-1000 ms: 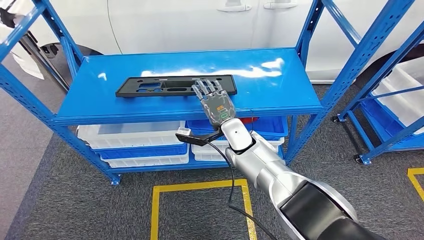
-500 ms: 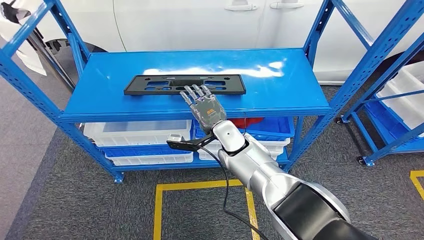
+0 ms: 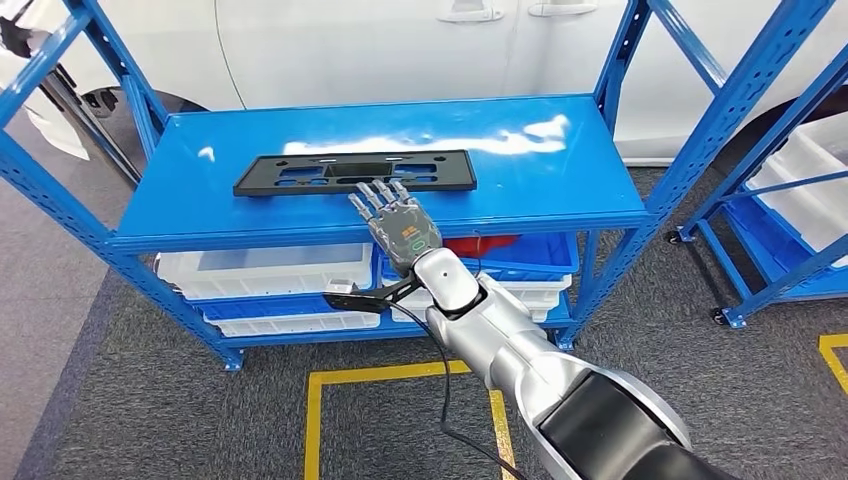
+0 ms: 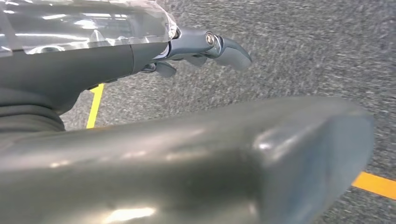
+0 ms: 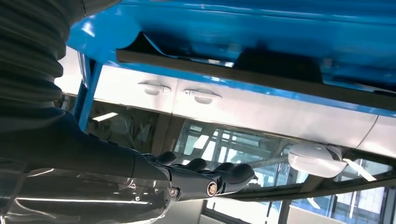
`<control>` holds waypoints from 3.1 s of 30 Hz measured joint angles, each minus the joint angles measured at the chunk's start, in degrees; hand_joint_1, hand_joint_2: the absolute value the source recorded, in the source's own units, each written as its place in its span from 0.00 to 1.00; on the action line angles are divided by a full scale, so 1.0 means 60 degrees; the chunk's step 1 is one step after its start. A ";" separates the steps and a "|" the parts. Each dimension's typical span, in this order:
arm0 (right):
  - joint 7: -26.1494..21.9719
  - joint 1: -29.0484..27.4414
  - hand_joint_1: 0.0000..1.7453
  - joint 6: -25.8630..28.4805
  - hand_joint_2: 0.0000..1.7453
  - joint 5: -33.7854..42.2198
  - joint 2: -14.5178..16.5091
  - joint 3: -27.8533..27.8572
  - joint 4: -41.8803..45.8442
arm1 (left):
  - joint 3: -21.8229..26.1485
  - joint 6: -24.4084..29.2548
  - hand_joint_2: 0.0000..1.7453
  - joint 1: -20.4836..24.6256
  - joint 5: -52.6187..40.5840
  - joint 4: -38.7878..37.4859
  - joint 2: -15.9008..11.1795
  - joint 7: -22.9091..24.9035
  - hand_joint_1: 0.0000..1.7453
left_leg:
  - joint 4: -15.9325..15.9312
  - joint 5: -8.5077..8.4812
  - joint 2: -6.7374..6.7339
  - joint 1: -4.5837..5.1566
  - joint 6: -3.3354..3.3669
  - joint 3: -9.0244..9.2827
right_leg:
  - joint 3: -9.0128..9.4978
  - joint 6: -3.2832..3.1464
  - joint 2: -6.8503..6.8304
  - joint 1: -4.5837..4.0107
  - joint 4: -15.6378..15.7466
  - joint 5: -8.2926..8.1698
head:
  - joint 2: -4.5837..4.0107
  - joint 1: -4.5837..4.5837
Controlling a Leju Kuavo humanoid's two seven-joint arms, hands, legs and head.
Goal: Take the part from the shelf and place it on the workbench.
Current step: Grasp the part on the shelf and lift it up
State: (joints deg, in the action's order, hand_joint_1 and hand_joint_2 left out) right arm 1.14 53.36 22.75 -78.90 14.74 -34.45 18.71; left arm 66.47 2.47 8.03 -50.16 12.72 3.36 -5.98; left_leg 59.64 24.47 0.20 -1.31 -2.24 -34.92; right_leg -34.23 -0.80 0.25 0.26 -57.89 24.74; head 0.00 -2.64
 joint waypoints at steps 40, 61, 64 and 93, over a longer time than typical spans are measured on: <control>-0.0388 -0.0057 0.00 -0.0167 0.00 0.0505 0.0115 0.0546 0.0011 | 0.0010 -0.0101 0.00 0.0010 -0.0052 -0.0043 0.0088 -0.0096 0.00 | -0.0348 -0.0102 0.0013 0.0033 0.0502 0.0057 | -0.0843 0.0297 0.0009 -0.0024 -0.1905 0.1119 | -0.0001 0.0000; -0.0254 -0.0117 0.00 -0.0119 0.00 0.0332 0.0168 0.0561 0.0015 | 0.0028 -0.0098 0.00 -0.0032 -0.0048 -0.0052 0.0084 -0.0107 0.00 | 0.1472 0.0485 0.0006 0.0034 -0.0002 -0.0795 | 0.0059 -0.0145 0.0007 -0.0013 0.0094 -0.0022 | -0.0003 0.0000; -0.0248 -0.0102 0.00 -0.0116 0.00 0.0332 0.0174 0.0561 0.0016 | 0.0028 -0.0100 0.00 -0.0015 -0.0048 -0.0053 0.0083 -0.0108 0.00 | -0.0159 -0.0117 0.0002 0.0052 0.0110 -0.0008 | 0.0106 -0.0040 0.0017 -0.0054 0.0039 0.0069 | -0.0001 0.0000; -0.0217 -0.0193 0.00 0.0357 0.00 0.0529 0.0272 0.0780 0.0014 | 0.0152 -0.0117 0.00 -0.0058 -0.0037 -0.0061 0.0147 -0.0136 0.00 | 0.0817 0.0036 0.0006 0.0019 -0.0004 -0.0580 | 0.0297 -0.0158 0.0027 -0.0042 0.0102 0.0189 | 0.0000 -0.0002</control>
State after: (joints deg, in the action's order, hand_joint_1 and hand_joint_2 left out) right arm -0.16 52.20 24.90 -75.73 16.37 -29.77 18.79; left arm 67.38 1.77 7.68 -50.38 12.35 4.24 -6.80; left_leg 64.54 24.69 0.23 -1.20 -2.27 -38.40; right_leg -32.45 -1.75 0.41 0.01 -57.28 25.87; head 0.00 -2.66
